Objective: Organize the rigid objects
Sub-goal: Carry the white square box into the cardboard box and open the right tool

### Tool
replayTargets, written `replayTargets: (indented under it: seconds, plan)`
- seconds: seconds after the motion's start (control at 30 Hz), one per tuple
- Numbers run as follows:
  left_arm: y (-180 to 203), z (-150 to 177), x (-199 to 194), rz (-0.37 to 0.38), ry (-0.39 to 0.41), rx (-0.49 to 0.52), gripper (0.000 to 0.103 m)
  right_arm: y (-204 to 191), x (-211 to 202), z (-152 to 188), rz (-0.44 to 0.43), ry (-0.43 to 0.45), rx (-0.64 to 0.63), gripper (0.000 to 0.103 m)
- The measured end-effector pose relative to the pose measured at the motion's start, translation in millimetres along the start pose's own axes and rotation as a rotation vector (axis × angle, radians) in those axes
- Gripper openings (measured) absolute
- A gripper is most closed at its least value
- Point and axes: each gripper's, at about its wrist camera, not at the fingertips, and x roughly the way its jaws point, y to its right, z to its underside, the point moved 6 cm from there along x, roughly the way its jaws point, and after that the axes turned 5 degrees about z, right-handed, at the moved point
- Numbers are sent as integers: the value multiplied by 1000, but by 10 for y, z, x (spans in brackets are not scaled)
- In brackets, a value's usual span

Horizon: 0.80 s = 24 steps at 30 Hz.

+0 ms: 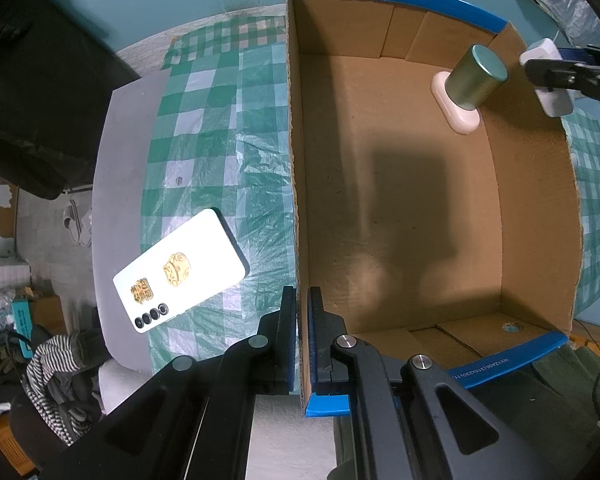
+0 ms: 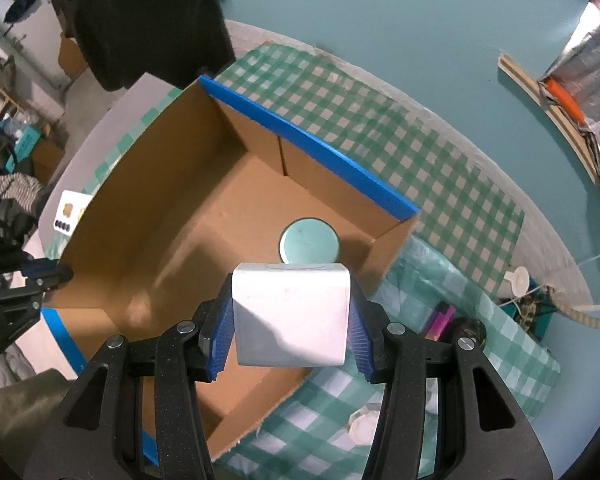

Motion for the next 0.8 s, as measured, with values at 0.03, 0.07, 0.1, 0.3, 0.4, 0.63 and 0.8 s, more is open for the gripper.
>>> replayTargets:
  seconds: [0.03, 0.07, 0.1, 0.3, 0.4, 0.63, 0.8]
  plan:
    - [-3, 2, 0, 0, 0, 0, 5, -18, 29, -5, -1, -5, -4, 50]
    - [-4, 3, 0, 0, 0, 0, 5, -32, 47, -6, 0, -7, -8, 50]
    - [-4, 3, 1, 0, 0, 0, 5, -40, 63, -12, 3, -8, -12, 50]
    - [-4, 6, 0, 1, 0, 0, 5, -68, 78, -61, 26, 13, -28, 51]
    - [-3, 4, -7, 0, 0, 1, 5, -59, 34, -89, 27, 30, -21, 51]
    - [30, 1, -23, 2, -2, 6, 5, -23, -36, -113, 24, 41, -2, 51]
    - [42, 1, -17, 3, -2, 5, 5, 13, -72, -94, 24, 42, 11, 51]
